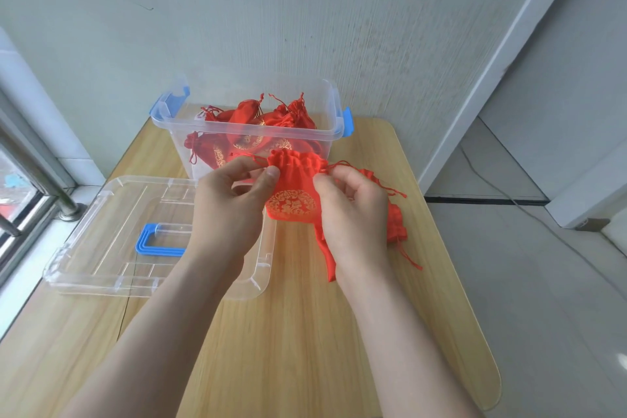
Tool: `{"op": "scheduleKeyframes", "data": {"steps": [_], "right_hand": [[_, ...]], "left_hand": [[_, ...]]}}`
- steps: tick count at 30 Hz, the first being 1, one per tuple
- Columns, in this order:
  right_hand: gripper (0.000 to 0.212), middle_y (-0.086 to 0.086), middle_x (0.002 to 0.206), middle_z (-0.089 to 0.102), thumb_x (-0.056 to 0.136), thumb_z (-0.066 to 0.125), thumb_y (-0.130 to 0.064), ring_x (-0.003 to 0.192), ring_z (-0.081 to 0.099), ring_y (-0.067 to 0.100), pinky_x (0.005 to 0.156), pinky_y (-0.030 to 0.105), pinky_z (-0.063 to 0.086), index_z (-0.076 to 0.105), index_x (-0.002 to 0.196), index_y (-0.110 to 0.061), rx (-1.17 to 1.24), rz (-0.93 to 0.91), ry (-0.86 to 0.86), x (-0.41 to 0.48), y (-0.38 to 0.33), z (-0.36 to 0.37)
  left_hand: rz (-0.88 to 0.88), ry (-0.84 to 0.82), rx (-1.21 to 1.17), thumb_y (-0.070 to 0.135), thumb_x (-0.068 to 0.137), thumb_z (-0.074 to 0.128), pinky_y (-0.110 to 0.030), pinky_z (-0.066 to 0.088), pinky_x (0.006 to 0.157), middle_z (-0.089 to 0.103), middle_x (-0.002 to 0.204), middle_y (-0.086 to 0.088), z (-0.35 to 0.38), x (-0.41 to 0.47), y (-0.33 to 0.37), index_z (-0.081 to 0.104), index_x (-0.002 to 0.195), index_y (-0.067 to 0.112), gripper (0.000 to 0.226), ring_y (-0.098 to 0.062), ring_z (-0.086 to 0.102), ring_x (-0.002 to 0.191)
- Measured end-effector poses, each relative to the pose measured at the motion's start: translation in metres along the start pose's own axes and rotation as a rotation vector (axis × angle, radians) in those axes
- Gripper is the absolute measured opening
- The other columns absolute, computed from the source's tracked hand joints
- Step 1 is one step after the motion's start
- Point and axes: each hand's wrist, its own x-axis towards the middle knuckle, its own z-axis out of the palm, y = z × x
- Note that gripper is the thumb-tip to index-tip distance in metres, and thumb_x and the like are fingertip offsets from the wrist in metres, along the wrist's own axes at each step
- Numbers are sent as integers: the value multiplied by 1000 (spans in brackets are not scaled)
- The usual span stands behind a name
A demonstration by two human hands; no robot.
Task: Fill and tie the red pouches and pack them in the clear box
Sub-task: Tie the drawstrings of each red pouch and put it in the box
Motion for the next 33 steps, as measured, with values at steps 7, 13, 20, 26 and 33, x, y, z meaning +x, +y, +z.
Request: {"op": "scheduleKeyframes", "data": {"steps": [7,13,20,26,33], "right_hand": [[40,25,72,54,106,61,-36,66,47,22,62,46,43,63,83,-3,72,-98,-5,-4,-5,1],[17,3,72,61,103,68,-25,69,54,18,64,34,45,71,88,-17,145,-3,-26,-3,-6,0],[21,-7,75,68,106,65,-30,69,68,11,63,20,53,77,93,-18,244,113,-29,-3,-9,-2],[25,1,83,68,110,56,-28,71,68,13,65,25,52,77,101,-18,295,137,-16,-4,-13,-2],[39,1,78,71,113,47,-36,70,71,16,68,29,53,74,98,-13,363,194,5,-2,-15,-2]], "left_hand": [[-73,-1,-115,11,95,75,-46,59,102,80,103,-12,-1,0,5,80,98,14,6,-31,75,104],[-201,59,-299,27,107,61,-45,57,105,81,109,-9,0,4,4,80,105,12,25,-26,77,106],[-237,97,-358,24,105,66,-38,61,98,81,103,-4,-4,4,0,77,110,8,20,-21,79,100],[-265,147,-404,24,106,64,-31,63,85,81,104,-9,-7,5,1,75,116,9,21,-18,79,94],[-295,151,-476,32,112,51,-35,64,86,76,98,-9,-6,6,2,76,111,10,33,-22,78,92]]}}
